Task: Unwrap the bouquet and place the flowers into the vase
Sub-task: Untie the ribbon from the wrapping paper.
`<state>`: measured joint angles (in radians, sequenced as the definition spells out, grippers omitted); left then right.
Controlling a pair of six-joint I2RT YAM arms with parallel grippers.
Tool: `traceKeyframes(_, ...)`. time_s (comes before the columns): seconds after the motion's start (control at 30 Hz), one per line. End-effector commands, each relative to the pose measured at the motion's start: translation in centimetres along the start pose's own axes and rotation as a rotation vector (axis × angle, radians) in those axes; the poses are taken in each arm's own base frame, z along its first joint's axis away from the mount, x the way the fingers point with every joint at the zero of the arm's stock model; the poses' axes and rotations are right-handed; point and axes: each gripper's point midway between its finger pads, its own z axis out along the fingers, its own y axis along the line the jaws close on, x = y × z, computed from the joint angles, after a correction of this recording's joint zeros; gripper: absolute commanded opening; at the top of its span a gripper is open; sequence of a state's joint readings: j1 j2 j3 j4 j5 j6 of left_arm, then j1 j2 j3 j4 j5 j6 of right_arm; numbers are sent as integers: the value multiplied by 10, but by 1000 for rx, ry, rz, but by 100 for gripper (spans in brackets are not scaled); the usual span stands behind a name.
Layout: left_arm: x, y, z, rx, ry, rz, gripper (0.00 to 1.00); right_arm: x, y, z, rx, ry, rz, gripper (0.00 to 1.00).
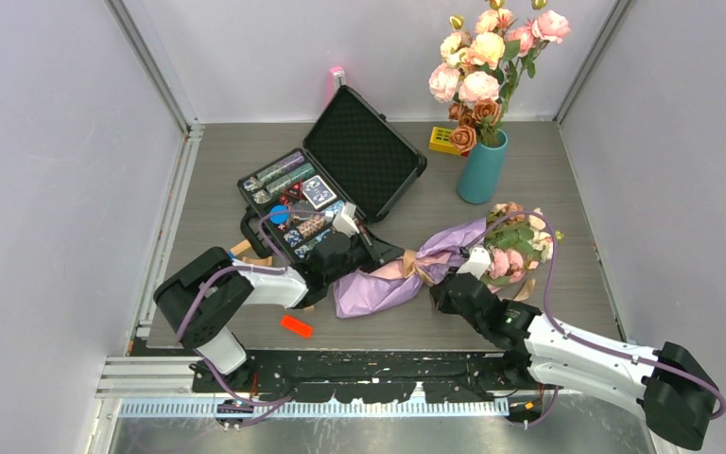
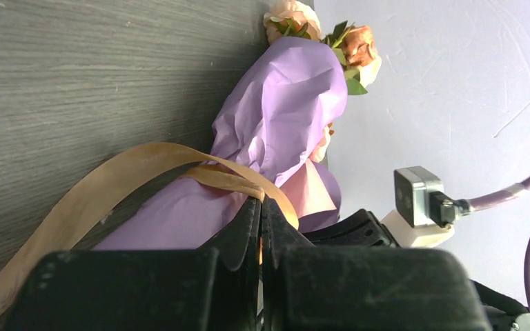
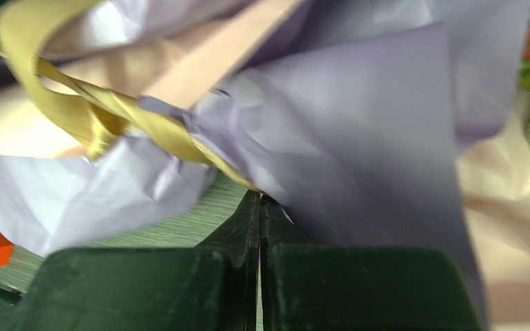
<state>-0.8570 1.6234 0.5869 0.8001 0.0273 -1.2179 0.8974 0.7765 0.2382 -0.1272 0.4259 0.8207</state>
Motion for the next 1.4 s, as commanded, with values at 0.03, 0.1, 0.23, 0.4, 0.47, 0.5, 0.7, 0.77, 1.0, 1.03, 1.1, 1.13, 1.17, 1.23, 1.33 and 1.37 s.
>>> traceKeyframes(0.03,-19,-13,-7,13,-46,58,0,1,-12,-2,58,-4,19,0)
traceKeyframes(0.1,-22,-11,-10,9,-53,55,0,0,-12,-3,61,1,23,0)
traceKeyframes(0.23,-24,-8,-13,-3,-57,58,0,1,-9,-5,48,12,24,0)
traceKeyframes(0.4,-20,-3,-15,-20,-37,62,0,-7,19,-15,-82,31,-10,6)
traceKeyframes(0.47,-20,-2,-16,-23,-29,62,0,-15,32,-21,-129,27,-31,13)
traceKeyframes(0.5,-19,-1,-16,-27,-25,63,0,-18,34,-23,-139,28,-51,15)
traceKeyframes(0.7,-17,3,-17,-41,-7,61,0,-32,59,-29,-177,61,-133,25)
traceKeyframes(0.77,-16,4,-18,-42,-5,61,0,-36,65,-26,-173,71,-153,26)
traceKeyframes(1.0,-14,5,-19,-45,3,56,0,-38,75,-6,-144,84,-201,31)
traceKeyframes(1.03,-14,6,-19,-46,3,56,0,-39,76,-4,-137,79,-204,32)
traceKeyframes(1.1,-14,6,-19,-46,5,56,0,-40,74,0,-121,72,-211,33)
traceKeyframes(1.13,-14,5,-20,-46,5,56,0,-41,74,1,-116,69,-212,33)
traceKeyframes(1.17,-13,6,-20,-47,6,55,0,-43,73,3,-103,58,-219,33)
traceKeyframes(1.23,-13,5,-19,-46,7,55,0,-47,72,5,-86,44,-231,36)
traceKeyframes(1.33,-13,5,-19,-43,8,54,0,-50,71,9,-68,40,-249,39)
traceKeyframes(1.37,-13,4,-19,-42,8,54,0,-49,71,11,-60,44,-257,39)
